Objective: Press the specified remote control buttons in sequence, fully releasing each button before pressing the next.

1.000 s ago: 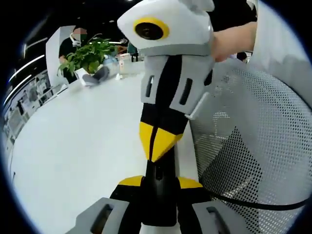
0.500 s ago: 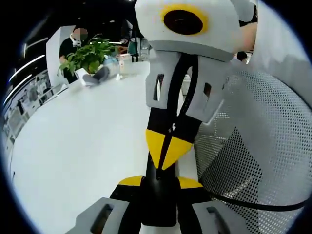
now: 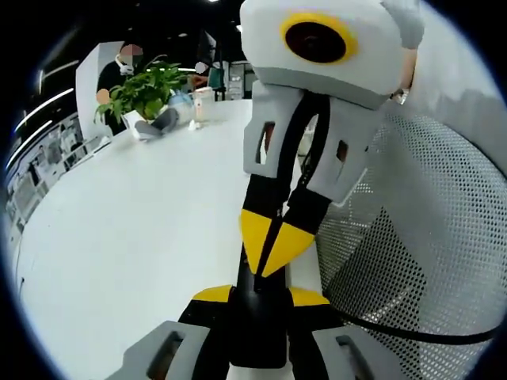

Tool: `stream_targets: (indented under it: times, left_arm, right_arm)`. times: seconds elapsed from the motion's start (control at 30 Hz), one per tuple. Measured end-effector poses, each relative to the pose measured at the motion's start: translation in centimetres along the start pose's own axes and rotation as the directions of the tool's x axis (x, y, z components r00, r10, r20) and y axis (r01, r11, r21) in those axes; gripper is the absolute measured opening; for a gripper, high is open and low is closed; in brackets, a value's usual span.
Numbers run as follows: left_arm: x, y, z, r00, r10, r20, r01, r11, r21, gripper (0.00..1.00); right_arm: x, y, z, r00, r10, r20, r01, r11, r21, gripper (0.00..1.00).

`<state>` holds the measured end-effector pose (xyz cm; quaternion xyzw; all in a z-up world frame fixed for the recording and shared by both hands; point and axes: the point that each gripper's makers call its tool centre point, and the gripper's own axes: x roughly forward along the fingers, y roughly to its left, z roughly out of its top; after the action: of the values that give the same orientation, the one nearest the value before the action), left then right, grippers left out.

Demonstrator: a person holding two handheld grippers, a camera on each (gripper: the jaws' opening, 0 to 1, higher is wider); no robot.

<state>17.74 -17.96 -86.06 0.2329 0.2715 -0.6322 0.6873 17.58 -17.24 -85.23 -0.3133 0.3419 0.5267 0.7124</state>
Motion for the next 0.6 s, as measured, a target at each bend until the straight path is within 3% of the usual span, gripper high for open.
stream_targets:
  times: [0.3, 0.4, 0.6]
  left_arm:
    - [-0.03, -0.01, 0.00, 1.000, 0.001, -0.001, -0.001, 1.000, 0.001, 0.24]
    - [-0.02, 0.01, -0.03, 1.000, 0.001, -0.002, -0.001, 1.000, 0.002, 0.24]
    - [-0.01, 0.00, -0.02, 1.000, 0.001, -0.002, -0.001, 1.000, 0.003, 0.24]
  right_arm:
    - [0.34, 0.05, 0.36, 1.000, 0.023, -0.019, -0.023, 0.999, -0.039, 0.00]
    - [0.41, 0.13, 0.36, 0.998, 0.034, -0.043, -0.038, 0.995, -0.094, 0.00]
    - [0.59, 0.02, 0.43, 0.990, 0.073, -0.120, -0.085, 0.992, -0.095, 0.00]
